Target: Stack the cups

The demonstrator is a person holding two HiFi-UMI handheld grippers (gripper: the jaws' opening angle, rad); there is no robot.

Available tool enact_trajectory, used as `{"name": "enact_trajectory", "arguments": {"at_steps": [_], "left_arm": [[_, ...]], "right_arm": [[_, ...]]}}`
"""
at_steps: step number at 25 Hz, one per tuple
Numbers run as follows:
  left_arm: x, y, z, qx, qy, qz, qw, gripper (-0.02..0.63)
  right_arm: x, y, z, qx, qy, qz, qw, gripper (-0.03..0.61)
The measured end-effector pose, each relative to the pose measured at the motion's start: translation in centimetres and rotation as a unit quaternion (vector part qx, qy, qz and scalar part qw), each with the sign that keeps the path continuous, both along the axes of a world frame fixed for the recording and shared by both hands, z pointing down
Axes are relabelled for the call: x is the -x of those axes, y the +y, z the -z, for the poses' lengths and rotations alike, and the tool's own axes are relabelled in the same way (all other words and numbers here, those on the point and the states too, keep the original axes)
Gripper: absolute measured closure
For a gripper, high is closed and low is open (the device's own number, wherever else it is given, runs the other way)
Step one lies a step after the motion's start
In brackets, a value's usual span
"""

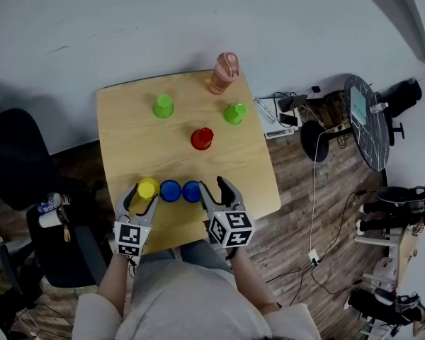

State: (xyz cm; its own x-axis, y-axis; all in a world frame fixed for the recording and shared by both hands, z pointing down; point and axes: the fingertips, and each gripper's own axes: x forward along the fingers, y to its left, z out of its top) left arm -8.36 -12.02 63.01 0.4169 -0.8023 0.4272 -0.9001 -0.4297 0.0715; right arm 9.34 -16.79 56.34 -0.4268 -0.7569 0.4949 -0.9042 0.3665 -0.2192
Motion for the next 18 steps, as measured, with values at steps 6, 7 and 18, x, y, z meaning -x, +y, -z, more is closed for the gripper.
{"name": "enact_trajectory", "arguments": {"at_steps": [6, 7, 18], "left_arm": [[1.0, 0.8, 1.9, -0.013, 0.036, 0.028, 0.9989, 0.302], [1.4, 0.8, 2.4, -0.019, 0.039, 0.042, 0.9982, 0.302], [4.4, 2.1, 4.7, -0.036, 0.027, 0.162, 0.9858, 0.304]], "right_arm": [[-0.8, -4.9, -0.8, 0.013, 0.020, 0.043, 0.999, 0.344], [-0.9, -5.8, -1.3, 0.018, 0.025, 0.048, 0.998, 0.344], [1.1, -12.5, -6.4, 0.043, 0.088, 0.114, 0.989, 0.339]]}}
